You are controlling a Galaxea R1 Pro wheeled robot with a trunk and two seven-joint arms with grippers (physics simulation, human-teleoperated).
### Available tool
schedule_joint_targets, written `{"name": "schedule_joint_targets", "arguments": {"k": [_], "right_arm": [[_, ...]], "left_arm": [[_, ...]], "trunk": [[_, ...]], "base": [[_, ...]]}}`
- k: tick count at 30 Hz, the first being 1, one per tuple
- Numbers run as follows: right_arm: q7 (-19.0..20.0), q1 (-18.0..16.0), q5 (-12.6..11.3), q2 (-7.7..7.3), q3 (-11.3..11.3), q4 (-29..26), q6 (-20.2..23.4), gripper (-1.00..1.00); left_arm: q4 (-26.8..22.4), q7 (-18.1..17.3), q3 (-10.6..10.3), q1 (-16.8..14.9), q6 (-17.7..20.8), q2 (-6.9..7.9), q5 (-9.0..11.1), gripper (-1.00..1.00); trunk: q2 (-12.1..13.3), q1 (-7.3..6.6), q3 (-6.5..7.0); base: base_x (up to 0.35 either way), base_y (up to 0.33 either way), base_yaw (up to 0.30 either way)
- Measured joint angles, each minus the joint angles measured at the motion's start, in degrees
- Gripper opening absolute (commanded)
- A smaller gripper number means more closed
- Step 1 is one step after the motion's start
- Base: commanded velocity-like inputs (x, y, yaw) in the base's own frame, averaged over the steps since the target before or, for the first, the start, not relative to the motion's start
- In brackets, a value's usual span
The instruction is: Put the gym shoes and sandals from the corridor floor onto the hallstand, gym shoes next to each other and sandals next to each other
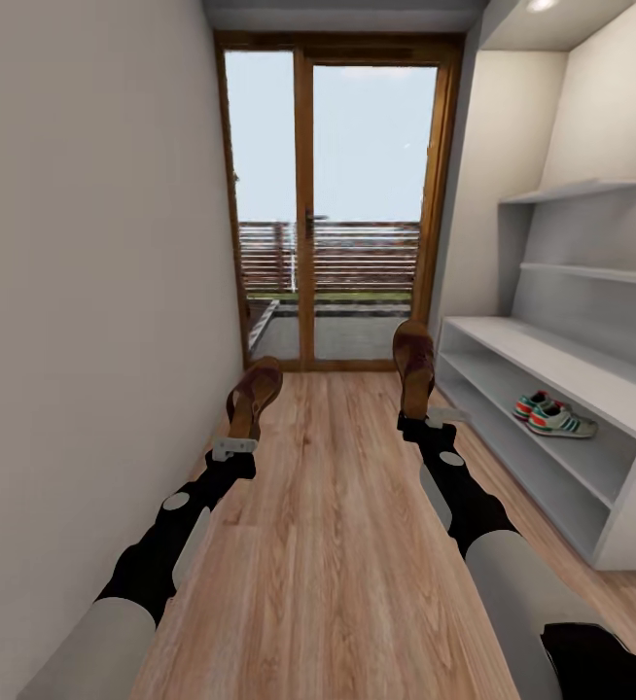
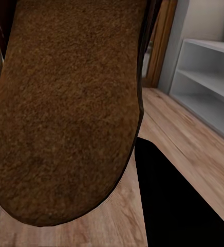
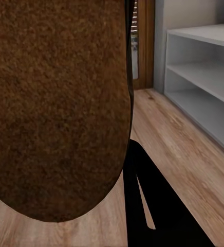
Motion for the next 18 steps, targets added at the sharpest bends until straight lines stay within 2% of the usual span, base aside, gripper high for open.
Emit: {"name": "schedule_joint_targets", "arguments": {"k": [11,18], "right_arm": [[0.0,0.0,0.0,-0.02,-0.1,0.0,-0.1,-1.0],[0.0,0.0,0.0,-0.04,-0.1,0.0,-0.1,-1.0]], "left_arm": [[0.0,0.0,0.0,0.0,0.0,0.0,0.0,-1.0],[0.0,0.0,0.0,0.0,0.0,0.0,0.0,-1.0]], "trunk": [[0.0,0.0,0.0],[0.0,0.0,0.0]], "base": [[0.345,0.0,-0.002],[0.345,0.0,-0.115]]}}
